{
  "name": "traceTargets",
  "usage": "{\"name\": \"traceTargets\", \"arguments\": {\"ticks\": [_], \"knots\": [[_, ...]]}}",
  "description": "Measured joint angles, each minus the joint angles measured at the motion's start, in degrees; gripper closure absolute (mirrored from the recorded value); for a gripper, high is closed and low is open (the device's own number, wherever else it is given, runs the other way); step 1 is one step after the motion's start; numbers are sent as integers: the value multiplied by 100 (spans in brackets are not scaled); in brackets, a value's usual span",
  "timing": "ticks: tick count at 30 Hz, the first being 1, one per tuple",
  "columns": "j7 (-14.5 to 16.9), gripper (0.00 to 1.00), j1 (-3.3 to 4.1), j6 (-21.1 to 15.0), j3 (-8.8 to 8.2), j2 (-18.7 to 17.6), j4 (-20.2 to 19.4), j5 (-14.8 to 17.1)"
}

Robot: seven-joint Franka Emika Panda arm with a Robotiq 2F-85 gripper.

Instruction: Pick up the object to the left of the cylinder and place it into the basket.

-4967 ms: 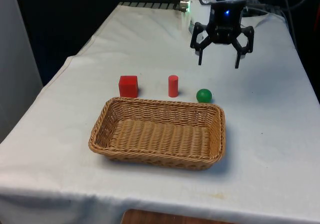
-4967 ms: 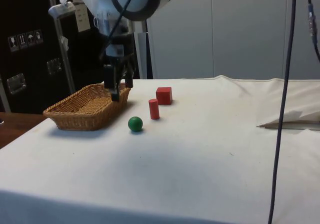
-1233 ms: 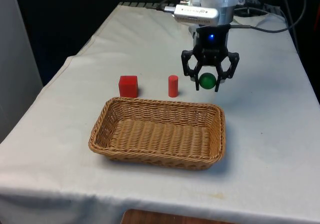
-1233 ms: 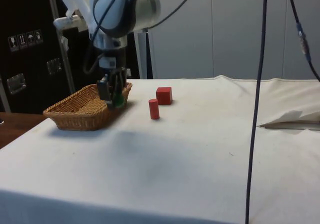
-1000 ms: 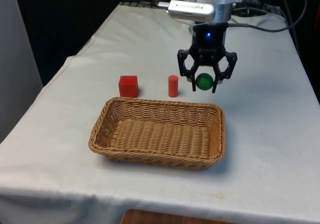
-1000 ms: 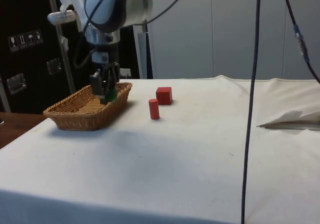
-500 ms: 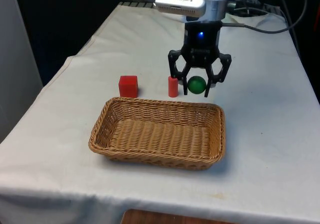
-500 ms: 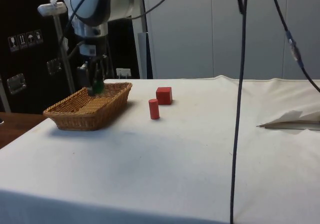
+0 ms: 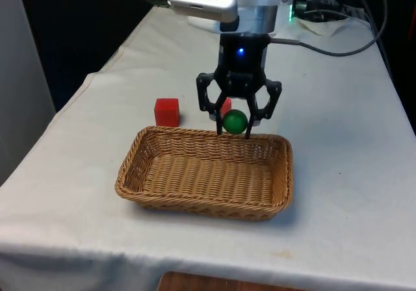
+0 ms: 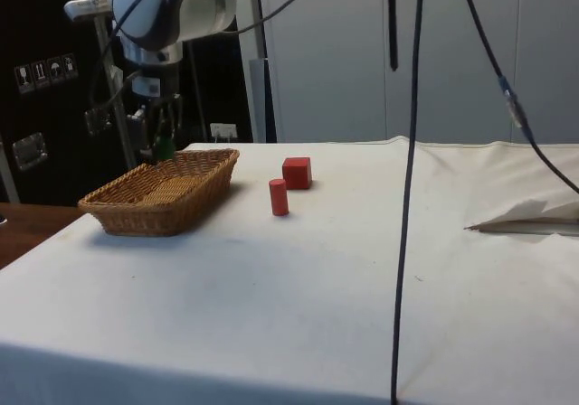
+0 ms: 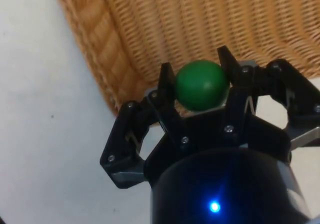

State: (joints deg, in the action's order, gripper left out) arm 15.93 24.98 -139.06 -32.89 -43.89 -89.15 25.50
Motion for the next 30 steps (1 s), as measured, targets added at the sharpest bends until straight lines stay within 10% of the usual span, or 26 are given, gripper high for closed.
{"name": "traceTargets", "arguments": {"ticks": [30], "knots": [[413, 100, -86, -693, -132, -922, 367, 751]]}}
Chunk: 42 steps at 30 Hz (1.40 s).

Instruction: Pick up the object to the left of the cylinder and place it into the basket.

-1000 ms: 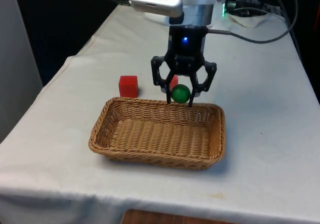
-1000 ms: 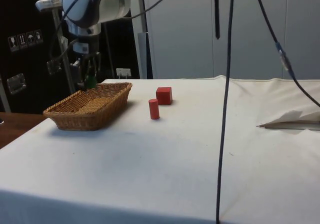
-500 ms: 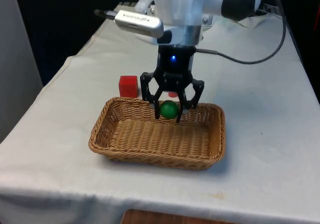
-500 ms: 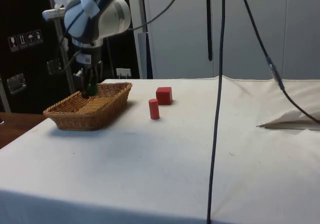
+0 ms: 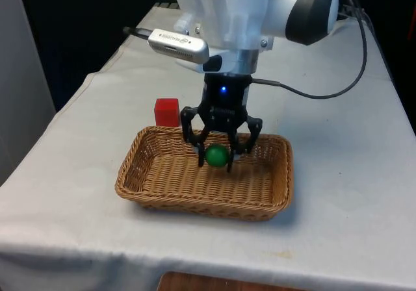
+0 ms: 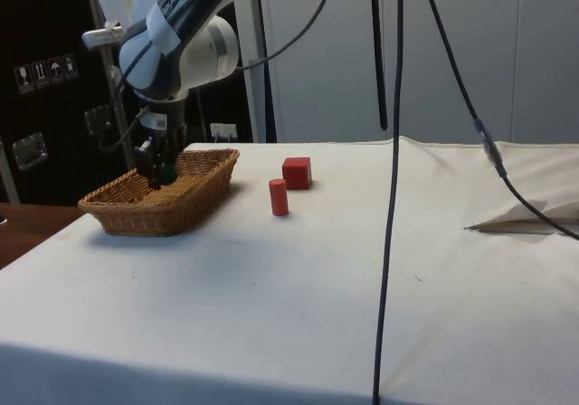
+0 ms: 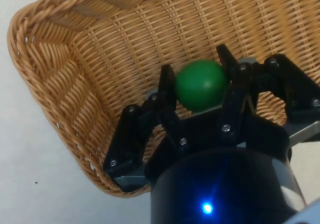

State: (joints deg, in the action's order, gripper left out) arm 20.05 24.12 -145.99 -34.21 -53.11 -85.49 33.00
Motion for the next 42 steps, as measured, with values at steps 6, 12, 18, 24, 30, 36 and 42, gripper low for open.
{"name": "traceTargets", "arguments": {"ticks": [6, 12, 18, 24, 30, 36, 42], "knots": [[-11, 46, 17, 0, 0, 0, 0, 0], [-11, 0, 23, 0, 0, 0, 0, 0], [-11, 0, 23, 0, 0, -6, 0, 0], [17, 0, 109, 155, -126, 149, -40, -11], [80, 0, 206, 229, -201, 447, -275, -63], [143, 0, 298, 281, -258, 808, -539, -172], [223, 0, 378, 384, -327, 1094, -710, -252]]}}
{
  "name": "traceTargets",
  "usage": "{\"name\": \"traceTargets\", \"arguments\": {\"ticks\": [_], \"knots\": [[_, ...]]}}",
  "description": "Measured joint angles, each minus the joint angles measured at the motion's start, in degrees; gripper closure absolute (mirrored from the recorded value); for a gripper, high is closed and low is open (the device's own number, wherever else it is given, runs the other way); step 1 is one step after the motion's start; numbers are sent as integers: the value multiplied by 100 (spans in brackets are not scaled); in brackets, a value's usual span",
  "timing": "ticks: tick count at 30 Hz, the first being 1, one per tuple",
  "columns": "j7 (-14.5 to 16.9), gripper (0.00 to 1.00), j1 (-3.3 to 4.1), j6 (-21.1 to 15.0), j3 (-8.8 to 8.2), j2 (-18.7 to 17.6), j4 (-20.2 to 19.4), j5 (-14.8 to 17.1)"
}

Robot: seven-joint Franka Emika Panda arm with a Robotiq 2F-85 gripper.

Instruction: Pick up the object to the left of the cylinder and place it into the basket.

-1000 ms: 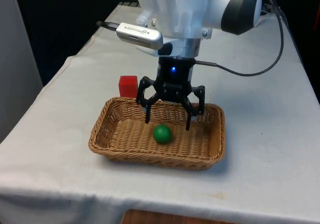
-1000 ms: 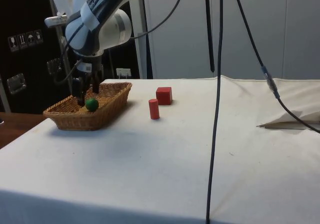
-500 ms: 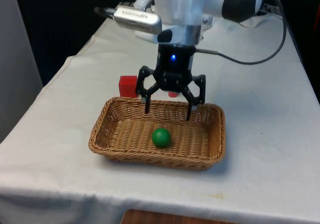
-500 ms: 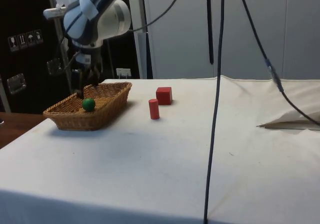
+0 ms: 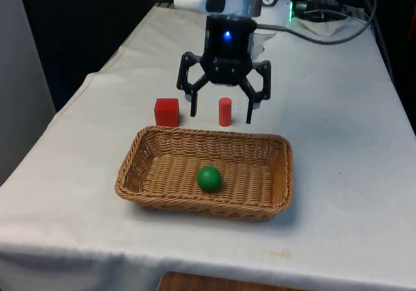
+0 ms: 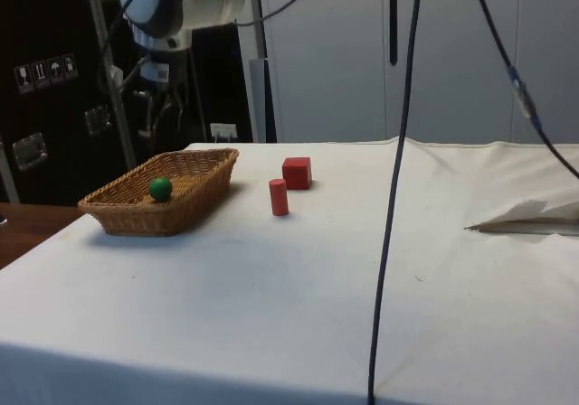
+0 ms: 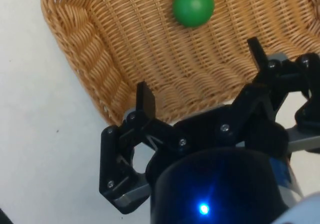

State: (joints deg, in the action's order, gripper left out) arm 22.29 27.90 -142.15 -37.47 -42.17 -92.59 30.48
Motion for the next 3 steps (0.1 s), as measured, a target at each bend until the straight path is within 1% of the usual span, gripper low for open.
{"name": "traceTargets", "arguments": {"ticks": [3], "knots": [[0, 0, 11, 57, -11, 74, -29, -57]]}}
